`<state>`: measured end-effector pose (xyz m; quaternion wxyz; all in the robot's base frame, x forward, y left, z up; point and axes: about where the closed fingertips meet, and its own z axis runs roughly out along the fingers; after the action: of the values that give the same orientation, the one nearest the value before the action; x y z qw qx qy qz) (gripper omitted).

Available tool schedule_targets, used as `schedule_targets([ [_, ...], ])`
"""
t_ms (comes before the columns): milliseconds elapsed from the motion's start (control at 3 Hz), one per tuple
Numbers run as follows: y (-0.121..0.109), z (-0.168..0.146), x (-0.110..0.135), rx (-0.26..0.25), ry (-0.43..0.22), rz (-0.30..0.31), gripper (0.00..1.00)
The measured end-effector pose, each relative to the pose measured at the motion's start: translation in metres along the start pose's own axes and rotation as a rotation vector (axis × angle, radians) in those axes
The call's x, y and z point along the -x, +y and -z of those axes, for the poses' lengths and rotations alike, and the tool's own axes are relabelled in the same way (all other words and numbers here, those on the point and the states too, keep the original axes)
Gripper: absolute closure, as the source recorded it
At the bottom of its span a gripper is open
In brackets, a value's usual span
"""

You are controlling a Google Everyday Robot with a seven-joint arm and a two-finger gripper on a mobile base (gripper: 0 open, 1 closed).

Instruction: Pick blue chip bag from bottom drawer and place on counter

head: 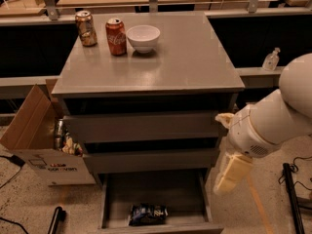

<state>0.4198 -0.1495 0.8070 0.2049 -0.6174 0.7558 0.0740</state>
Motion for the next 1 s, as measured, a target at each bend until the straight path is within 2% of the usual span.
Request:
schedule_targets([
  [333,-0.008,-0.024,0.005,0.047,0.009,0.017,0.00],
  [667,0.006,-0.075,-0.008,0.100,0.003,0.077,0.00],
  [1000,0.040,-0.143,-0.037,0.117,-0.038,0.141,0.00],
])
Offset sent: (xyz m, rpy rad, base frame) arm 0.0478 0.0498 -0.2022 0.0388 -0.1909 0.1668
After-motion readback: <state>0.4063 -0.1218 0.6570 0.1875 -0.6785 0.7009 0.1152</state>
